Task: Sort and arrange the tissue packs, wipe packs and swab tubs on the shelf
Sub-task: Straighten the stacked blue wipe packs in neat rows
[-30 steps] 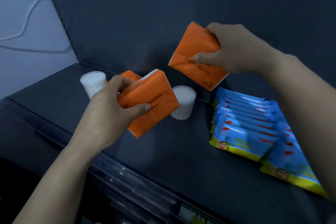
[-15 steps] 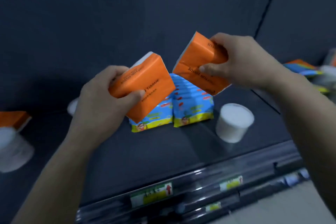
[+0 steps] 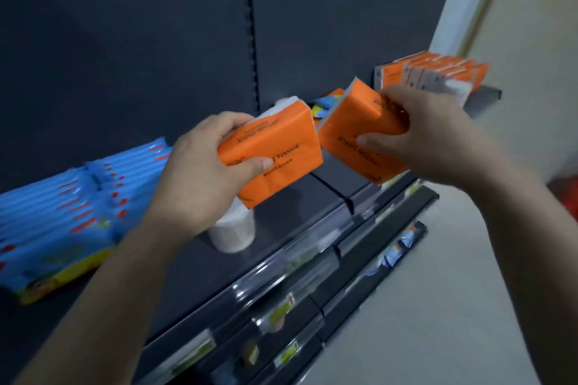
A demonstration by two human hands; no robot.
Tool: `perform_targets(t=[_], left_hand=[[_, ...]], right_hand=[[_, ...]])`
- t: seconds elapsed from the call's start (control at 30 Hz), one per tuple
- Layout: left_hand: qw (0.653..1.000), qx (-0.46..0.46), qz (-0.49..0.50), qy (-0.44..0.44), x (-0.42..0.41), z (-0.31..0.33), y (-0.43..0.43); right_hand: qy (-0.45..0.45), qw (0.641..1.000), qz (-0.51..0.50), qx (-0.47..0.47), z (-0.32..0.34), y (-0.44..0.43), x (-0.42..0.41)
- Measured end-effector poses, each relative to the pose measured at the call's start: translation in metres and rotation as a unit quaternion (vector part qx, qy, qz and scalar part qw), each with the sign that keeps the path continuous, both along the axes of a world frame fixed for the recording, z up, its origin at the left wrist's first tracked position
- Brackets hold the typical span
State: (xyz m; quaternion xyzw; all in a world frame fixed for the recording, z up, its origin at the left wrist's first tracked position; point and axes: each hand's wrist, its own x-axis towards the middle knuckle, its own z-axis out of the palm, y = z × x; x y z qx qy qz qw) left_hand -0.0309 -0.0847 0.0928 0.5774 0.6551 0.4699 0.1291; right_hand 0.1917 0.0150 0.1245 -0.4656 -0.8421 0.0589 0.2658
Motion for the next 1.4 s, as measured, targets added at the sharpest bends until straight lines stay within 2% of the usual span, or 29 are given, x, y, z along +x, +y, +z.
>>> perform_targets(t=[0.37,0.67,0.8,1.13,1.4], left_hand=[[0.996,-0.042,-0.077,0.017,0.196,-0.014,0.136],[0.995,-0.054,-0.079,0.021,0.266,-0.017,0.232],[0.991,-0.058,-0.118,0.01,0.292,-0.023,0.287],[0.991,-0.03,-0.128,0.002,0.314,-0.017,0.43],[0.999,-0.02,-0.03,0.0,0.287,-0.014,0.492]], right_hand=[[-0.036,0.995,-0.08,-0.056,-0.022,0.115,0.193],[-0.025,0.992,-0.093,-0.086,-0.027,0.196,0.275],[-0.029,0.989,-0.121,-0.086,-0.03,0.238,0.305],[-0.047,0.991,-0.123,-0.038,-0.014,0.377,0.319],[-0.033,0.999,-0.036,-0.003,-0.002,0.475,0.28]])
